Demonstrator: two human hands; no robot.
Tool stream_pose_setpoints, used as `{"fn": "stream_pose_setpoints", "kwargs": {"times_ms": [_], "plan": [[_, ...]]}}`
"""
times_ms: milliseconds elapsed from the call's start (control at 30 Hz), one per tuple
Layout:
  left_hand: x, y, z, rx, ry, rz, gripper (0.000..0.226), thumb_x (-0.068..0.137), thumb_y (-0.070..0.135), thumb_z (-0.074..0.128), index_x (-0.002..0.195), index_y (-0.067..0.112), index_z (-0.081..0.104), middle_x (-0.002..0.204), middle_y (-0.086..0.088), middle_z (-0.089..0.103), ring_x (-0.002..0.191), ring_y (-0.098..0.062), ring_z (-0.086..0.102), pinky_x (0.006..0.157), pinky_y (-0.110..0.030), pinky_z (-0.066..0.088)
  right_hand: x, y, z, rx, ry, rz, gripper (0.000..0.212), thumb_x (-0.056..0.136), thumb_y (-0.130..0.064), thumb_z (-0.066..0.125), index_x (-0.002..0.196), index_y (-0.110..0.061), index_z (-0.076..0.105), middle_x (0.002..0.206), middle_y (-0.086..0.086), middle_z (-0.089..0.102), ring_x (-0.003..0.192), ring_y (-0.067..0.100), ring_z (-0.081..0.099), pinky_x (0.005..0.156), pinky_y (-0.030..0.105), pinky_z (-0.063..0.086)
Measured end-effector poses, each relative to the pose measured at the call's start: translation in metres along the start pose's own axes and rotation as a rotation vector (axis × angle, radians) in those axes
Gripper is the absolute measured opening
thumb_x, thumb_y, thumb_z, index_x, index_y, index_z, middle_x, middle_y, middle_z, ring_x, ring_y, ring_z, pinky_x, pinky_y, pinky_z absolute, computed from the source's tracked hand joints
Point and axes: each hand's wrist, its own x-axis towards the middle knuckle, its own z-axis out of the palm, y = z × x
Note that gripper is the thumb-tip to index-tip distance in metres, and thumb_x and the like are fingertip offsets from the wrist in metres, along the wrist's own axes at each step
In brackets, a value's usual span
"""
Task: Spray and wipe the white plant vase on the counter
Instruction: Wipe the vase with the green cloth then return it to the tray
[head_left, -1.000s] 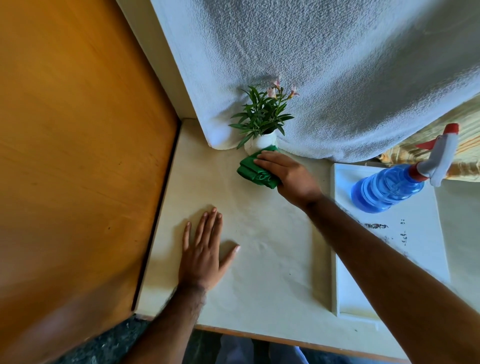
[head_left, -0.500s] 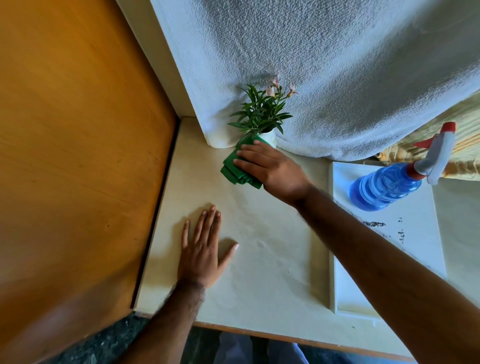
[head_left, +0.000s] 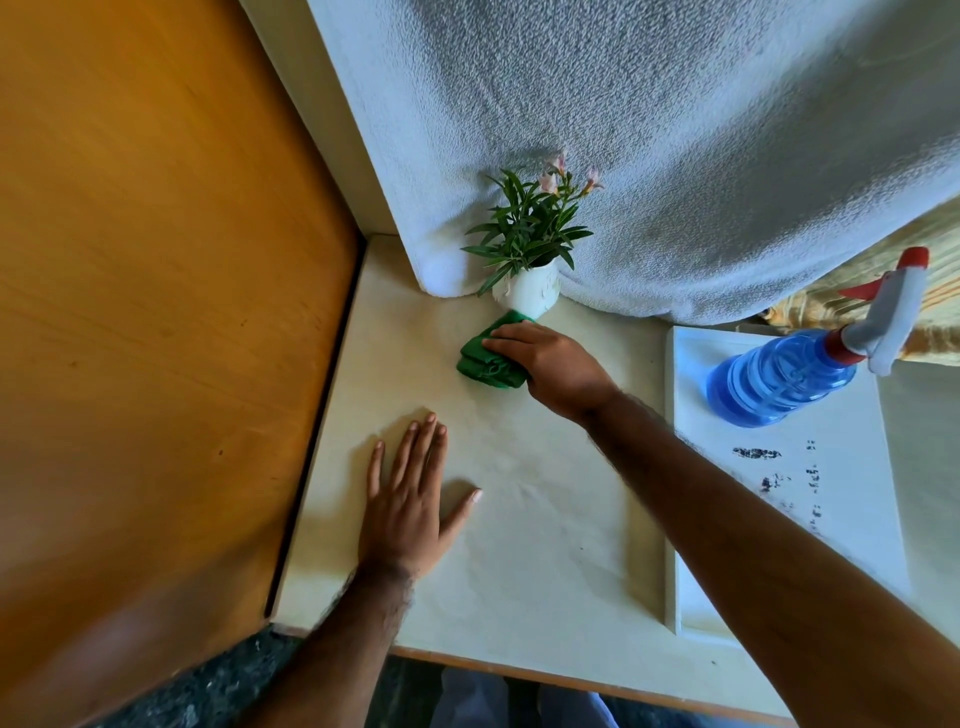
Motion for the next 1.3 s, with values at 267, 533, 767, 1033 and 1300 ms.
{"fn": "stream_pose_setpoints", "kwargs": {"times_ms": [267,533,767,1033,1300], "plan": [[0.000,-0.002,0.000,-0.005,-0.012,-0.003,0.093,0.098,0.077,0.029,0.168,0.016,0.018,0.177,-0.007,0.018,0.163,-0.026,0.018,0.131,-0.059,0.018,-0.007,-0.020,-0.014,0.038,0.032,0.028,0.067,0.070,0.019,0.058,0.130,-0.010,0.068,0.133,0.007,0.067,0.120,0.028,0.063,0.096,0.034,0.054],[0.000,0.000,-0.004,-0.024,-0.022,-0.010,0.092,0.098,0.075,0.031,0.167,0.015,0.022,0.176,-0.006,0.021,0.162,-0.026,0.021,0.129,-0.061,0.022,-0.081,-0.019,-0.048,-0.129,0.183,-0.008,0.062,0.076,0.021,0.061,0.134,-0.001,0.063,0.134,0.017,0.063,0.124,0.037,0.060,0.103,0.046,0.051],[-0.001,0.002,-0.002,-0.053,0.089,0.017,0.087,0.098,0.068,0.040,0.162,0.009,0.036,0.171,-0.011,0.034,0.156,-0.029,0.036,0.127,-0.060,0.025,-0.186,-0.007,-0.067,-0.246,0.314,0.222,0.064,0.076,0.022,0.062,0.135,-0.001,0.062,0.135,0.015,0.063,0.126,0.034,0.059,0.106,0.043,0.049],[-0.002,0.004,-0.002,-0.060,0.110,0.016,0.084,0.098,0.066,0.041,0.162,0.010,0.037,0.171,-0.010,0.035,0.155,-0.029,0.038,0.126,-0.061,0.026,-0.276,0.012,-0.047,-0.349,0.265,0.480,0.072,0.063,0.025,0.069,0.130,-0.001,0.066,0.133,0.017,0.065,0.122,0.036,0.062,0.100,0.045,0.054],[-0.003,0.004,-0.001,-0.041,0.119,0.026,0.085,0.098,0.067,0.040,0.162,0.010,0.035,0.171,-0.010,0.034,0.155,-0.029,0.038,0.128,-0.060,0.023,-0.297,0.016,-0.024,-0.322,0.131,0.545,0.082,0.073,0.020,0.066,0.149,-0.001,0.045,0.155,0.020,0.043,0.144,0.037,0.041,0.113,0.053,0.043]]}}
